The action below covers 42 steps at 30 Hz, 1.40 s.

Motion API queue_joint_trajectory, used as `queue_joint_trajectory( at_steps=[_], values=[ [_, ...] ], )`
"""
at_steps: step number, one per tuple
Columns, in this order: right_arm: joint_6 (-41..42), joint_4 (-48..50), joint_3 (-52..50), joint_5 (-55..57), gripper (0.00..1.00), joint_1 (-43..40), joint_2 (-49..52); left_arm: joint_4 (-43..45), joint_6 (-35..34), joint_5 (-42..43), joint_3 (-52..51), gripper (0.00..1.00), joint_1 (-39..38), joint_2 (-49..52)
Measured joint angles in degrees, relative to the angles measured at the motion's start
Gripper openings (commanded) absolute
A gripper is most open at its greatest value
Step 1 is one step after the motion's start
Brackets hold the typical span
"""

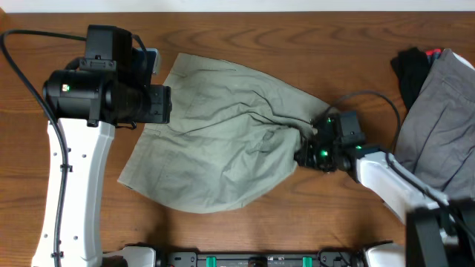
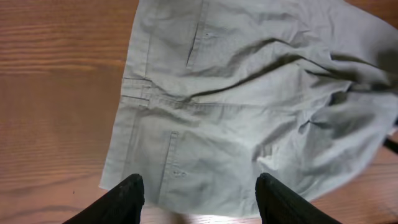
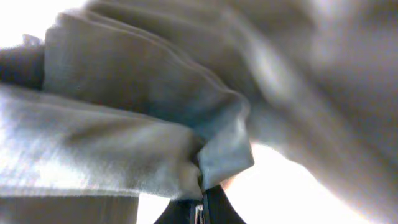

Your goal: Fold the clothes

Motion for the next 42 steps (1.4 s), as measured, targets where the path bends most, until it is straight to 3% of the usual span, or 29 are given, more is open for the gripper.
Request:
queue_joint_trajectory(
  at_steps=[7,14,17,19,21,26,32,40,42],
  values=[
    [-6.99,-31.12,11.23,7.93,0.01,-1.46,-20.79,0.46,0.00,0.00,0.00,0.60,0.00,0.00],
    [-8.87,-47.45,17.46,11.65,0.02,-1.46,-32.72,1.64,0.00,-0.04,0.00,0.61,0.00,0.00],
    [-8.87,-53.33,17.44,11.47,0.17,-1.46,-32.85,1.64,0.02,-0.04,0.00,0.61,0.00,0.00],
    [-8.61,-56.39,17.42,11.32,0.33,-1.46,-32.50,1.66,0.00,-0.04,0.00,0.61,0.00,0.00],
    [-7.54,-58.01,17.42,11.72,0.40,-1.46,-32.50,1.66,0.02,-0.04,0.00,0.60,0.00,0.00],
    [-4.42,-55.45,17.42,14.95,0.53,-1.46,-32.52,1.90,0.02,-0.04,0.00,0.60,0.00,0.39],
    [-4.81,-42.23,17.35,16.50,0.46,-1.46,-31.58,7.30,0.22,0.31,-1.31,0.56,-1.05,5.55],
    [-2.27,-30.99,17.38,16.96,0.45,-1.46,-21.51,16.92,3.82,2.03,-2.82,0.10,-7.45,21.09],
    [-1.07,-29.38,17.38,17.05,0.44,-1.46,-18.67,19.02,5.25,2.14,-2.86,0.06,-9.20,25.20]
  ],
)
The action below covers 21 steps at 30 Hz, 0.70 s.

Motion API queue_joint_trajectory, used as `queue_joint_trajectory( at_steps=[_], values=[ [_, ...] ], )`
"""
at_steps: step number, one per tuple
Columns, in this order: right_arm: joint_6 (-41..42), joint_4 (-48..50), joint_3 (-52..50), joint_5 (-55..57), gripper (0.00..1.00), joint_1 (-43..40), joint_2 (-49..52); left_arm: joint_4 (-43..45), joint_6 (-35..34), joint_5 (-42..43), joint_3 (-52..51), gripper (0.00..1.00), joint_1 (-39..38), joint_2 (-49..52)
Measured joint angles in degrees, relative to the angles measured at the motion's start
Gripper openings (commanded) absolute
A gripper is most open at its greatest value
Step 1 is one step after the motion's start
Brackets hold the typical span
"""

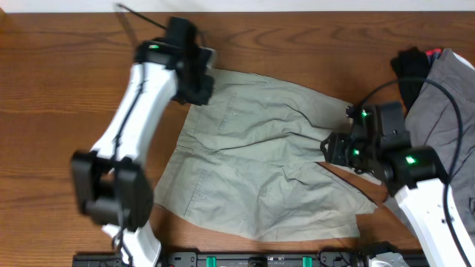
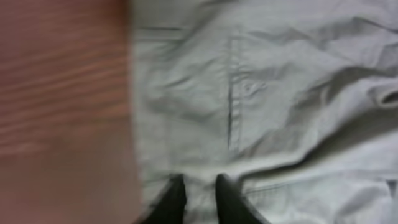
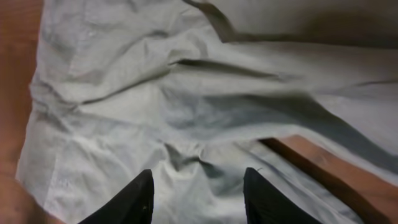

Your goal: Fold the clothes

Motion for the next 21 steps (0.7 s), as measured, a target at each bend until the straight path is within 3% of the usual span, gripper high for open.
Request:
queue_joint_trajectory(
  at_steps=[8,14,18,21],
  values=[
    [2.93,0.79,-0.02,0.00,0.43,0.00,3.23,6.56,3.10,0.83,-0.04,0.06,-4.37,14.69],
    [3.19,1.44,-0.02,0.44,0.42,-0.02,3.23,10.29,5.49,1.25,0.22,0.06,-4.11,18.60],
    [3.34,0.52,-0.02,0.68,0.46,-0.04,3.23,15.52,2.14,-1.31,0.37,0.06,-3.37,19.06],
    [3.48,-1.20,-0.02,0.79,0.55,-0.04,3.43,20.35,-2.93,-5.33,1.03,0.06,-1.18,19.76]
  ],
)
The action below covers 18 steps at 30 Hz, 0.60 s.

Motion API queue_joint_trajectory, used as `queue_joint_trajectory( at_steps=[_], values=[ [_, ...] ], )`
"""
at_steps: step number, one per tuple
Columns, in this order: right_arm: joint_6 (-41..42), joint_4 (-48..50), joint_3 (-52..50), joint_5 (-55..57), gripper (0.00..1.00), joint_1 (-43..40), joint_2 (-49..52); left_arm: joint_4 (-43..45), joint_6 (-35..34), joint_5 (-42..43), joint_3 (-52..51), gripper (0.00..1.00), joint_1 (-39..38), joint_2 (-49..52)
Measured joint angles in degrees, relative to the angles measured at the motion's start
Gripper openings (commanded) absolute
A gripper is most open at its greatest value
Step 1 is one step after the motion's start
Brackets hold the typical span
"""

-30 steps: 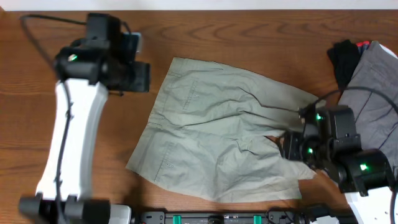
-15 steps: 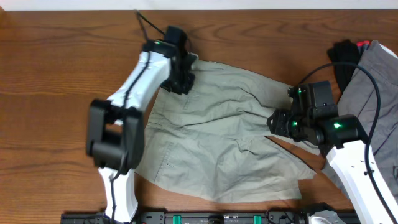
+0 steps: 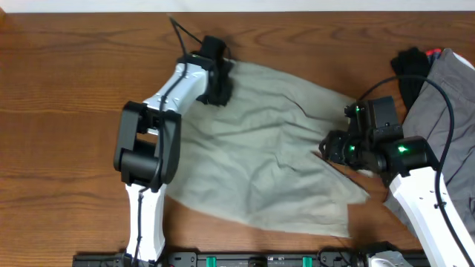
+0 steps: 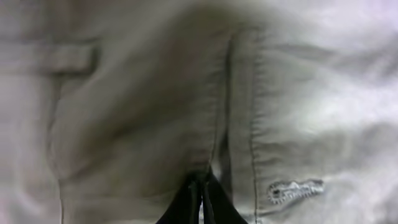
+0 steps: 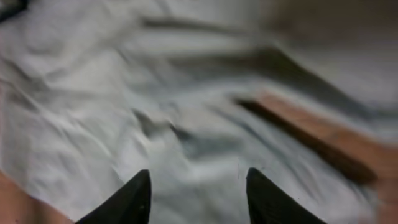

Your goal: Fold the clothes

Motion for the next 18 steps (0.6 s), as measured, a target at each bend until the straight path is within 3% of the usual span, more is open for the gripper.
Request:
queue_joint_trajectory(
  at_steps=[5,10,18],
  values=[
    [-1.81,0.79,-0.66,0.02,0.56,0.07,3.15,4.15,-8.20,-3.45,0.57,0.06,9.22,0.85],
    [-4.37,6.19,-4.13,-0.17,0.55,0.79,10.38,3.80,-11.37,-4.50,0.68,0.06,17.81,0.92],
    [-5.49,12.83,-5.57,-0.94,0.58,1.62,19.30,1.79,-11.17,-6.47,1.20,0.12,18.40,0.92]
  ],
)
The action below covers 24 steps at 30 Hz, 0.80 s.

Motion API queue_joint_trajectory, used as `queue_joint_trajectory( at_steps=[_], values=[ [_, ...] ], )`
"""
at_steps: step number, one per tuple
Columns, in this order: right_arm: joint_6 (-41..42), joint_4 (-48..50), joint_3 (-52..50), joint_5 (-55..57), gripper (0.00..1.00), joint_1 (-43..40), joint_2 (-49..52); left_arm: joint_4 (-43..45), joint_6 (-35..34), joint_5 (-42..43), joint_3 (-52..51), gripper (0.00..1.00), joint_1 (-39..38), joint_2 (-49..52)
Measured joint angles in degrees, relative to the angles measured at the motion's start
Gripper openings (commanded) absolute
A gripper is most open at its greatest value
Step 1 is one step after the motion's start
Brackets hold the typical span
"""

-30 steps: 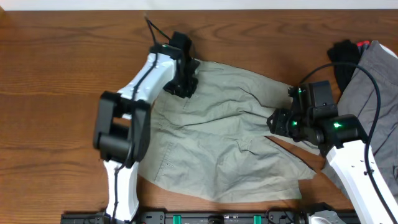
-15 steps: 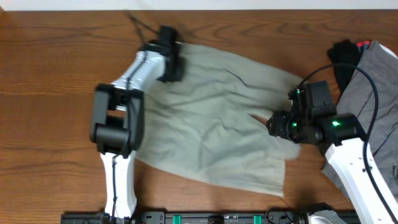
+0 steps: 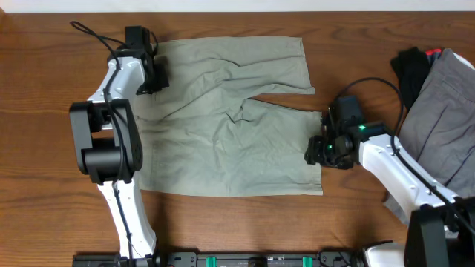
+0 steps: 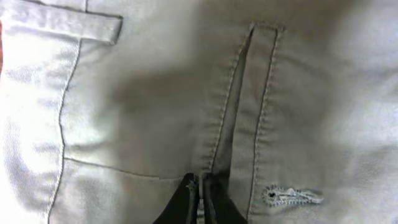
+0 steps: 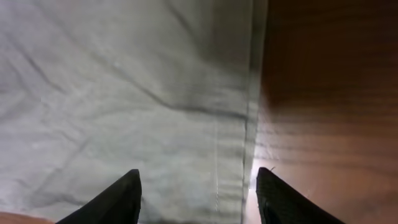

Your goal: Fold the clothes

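Olive-green shorts (image 3: 230, 126) lie spread flat on the wooden table, waistband to the left, both legs pointing right. My left gripper (image 3: 152, 74) sits at the waistband's far corner, shut on the shorts. In the left wrist view its tips (image 4: 202, 193) pinch the cloth beside a pocket slit, with a buttonhole (image 4: 291, 196) just to the right. My right gripper (image 3: 318, 152) hovers open over the hem of the near leg. In the right wrist view its fingers straddle that hem (image 5: 249, 124), one over cloth and one over bare wood (image 5: 329, 93).
A heap of grey and black clothes (image 3: 438, 96) lies at the table's right edge, just beyond the right arm. The left arm's cable runs along the far left of the table (image 3: 44, 89).
My left gripper has moved from the top middle to the top left with the waistband in it. The shorts went from slanted and rumpled to flat. My right gripper, still open, now sits over the near leg's hem.
First my right gripper was shut on a bunch of the crumpled shorts while the left hung open above the waist. Then the right was open and the left was closing at the waistband. The left then held the cloth, and the shorts now lie spread out.
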Motion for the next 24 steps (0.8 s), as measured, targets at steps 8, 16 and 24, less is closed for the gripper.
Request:
queue_joint_trajectory(
  at_steps=[8,16,24],
  values=[
    [-0.72,9.62,0.00,-1.99,0.19,-0.52,0.02,-10.51,0.26,-0.50,1.66,0.33,-0.07,-1.38],
    [2.97,33.29,0.04,-6.05,0.44,-5.53,1.75,-25.03,0.24,2.12,2.54,0.41,-1.42,-15.69],
    [7.52,51.98,1.14,-10.78,0.29,-5.75,16.24,-31.36,0.24,3.85,-0.28,0.40,-7.08,-18.01]
  ],
)
